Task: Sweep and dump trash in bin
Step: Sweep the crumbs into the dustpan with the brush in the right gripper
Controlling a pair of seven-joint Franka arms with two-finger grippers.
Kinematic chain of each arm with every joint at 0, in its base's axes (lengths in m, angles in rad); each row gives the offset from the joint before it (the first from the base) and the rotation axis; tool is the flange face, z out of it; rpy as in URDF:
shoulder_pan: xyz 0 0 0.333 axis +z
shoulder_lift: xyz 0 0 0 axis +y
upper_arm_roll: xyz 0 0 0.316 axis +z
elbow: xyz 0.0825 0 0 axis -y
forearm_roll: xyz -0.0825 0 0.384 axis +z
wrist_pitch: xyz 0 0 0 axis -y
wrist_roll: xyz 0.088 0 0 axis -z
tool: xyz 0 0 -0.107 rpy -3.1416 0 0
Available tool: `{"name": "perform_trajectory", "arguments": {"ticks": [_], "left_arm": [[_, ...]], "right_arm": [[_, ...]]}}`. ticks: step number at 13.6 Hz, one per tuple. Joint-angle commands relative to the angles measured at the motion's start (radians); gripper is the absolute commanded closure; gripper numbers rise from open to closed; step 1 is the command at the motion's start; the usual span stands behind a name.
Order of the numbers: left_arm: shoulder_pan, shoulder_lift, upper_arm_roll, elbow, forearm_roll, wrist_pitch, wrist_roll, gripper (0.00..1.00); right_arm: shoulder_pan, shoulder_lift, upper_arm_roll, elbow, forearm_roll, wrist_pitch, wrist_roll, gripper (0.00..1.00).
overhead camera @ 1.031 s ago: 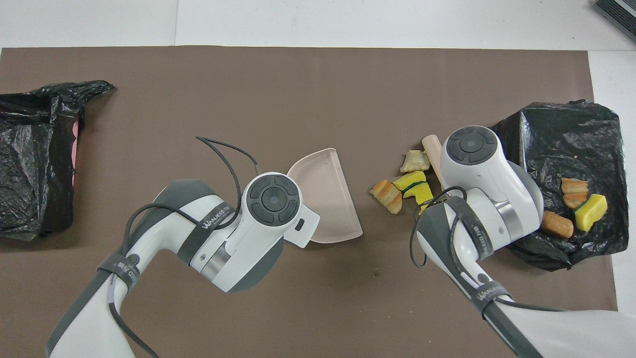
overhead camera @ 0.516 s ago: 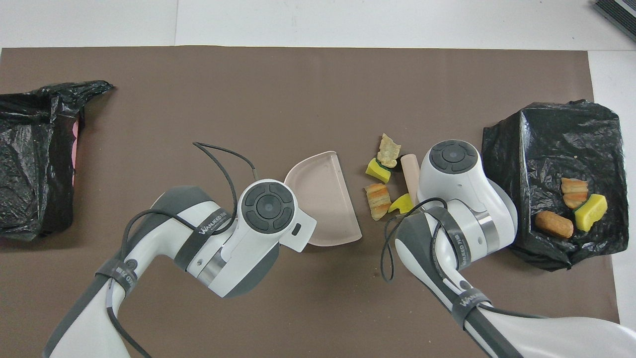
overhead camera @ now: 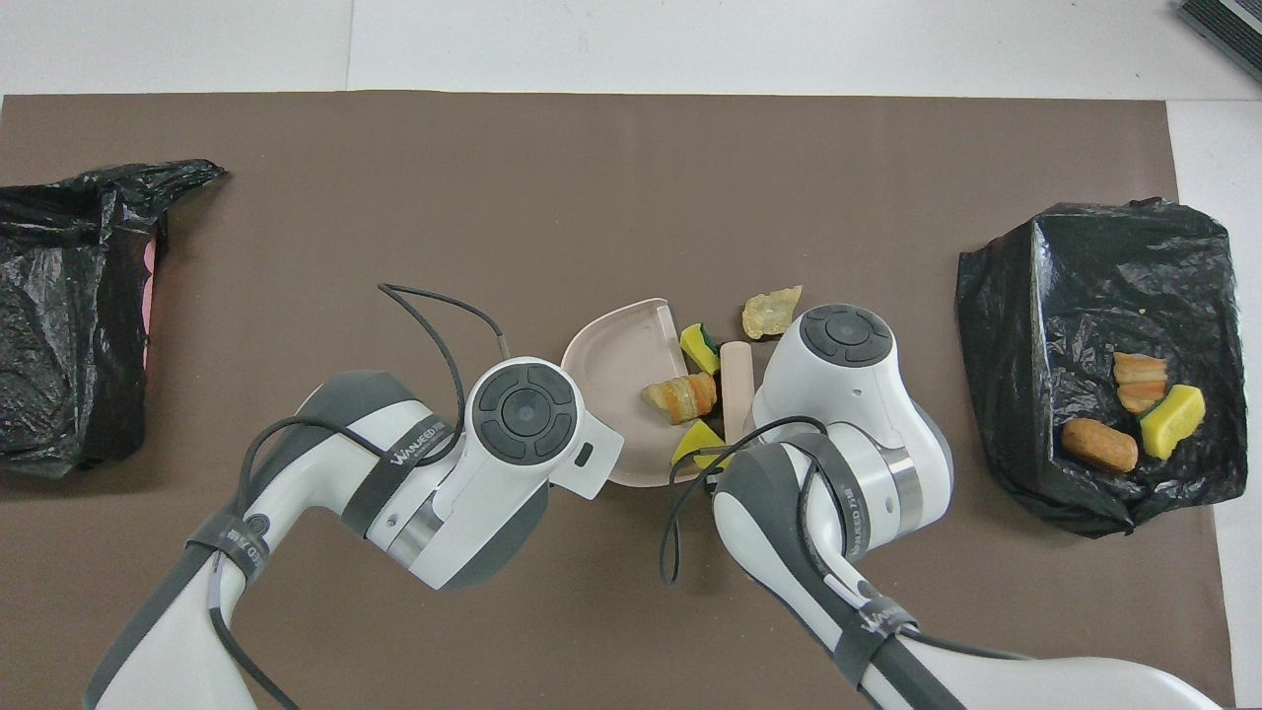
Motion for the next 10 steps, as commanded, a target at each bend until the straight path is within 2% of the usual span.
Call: {"name": "perform_trajectory", "arguments": {"ticks": [1,5,7,10], "left_arm": [[0.017,-0.034,0.001,-0.047,0.016,0.037,0.015,1.0],[0.031,-0.036,0.001,-0.054,0.014,0.038,0.022,1.0],[0.043,-0.036,0.0,-0.057,0.007,0.038,0.022,1.0],[0.046,-0.036,0.0,-0.058,0.005,0.037,0.02,1.0]], "right_arm": [[0.049,-0.011,0.002,0.02,0.12,0.007,0.059,1.0],[0.04,-0.06,-0.009,0.077,0.076,-0.088,0.067,1.0],[-0.01,-0.083,-0.004,0.108,-0.075,-0.122,-0.002,1.0],[-0.029,-0.053,-0.004,0.161,-0.285,-0.113,-0.082,1.0]]}}
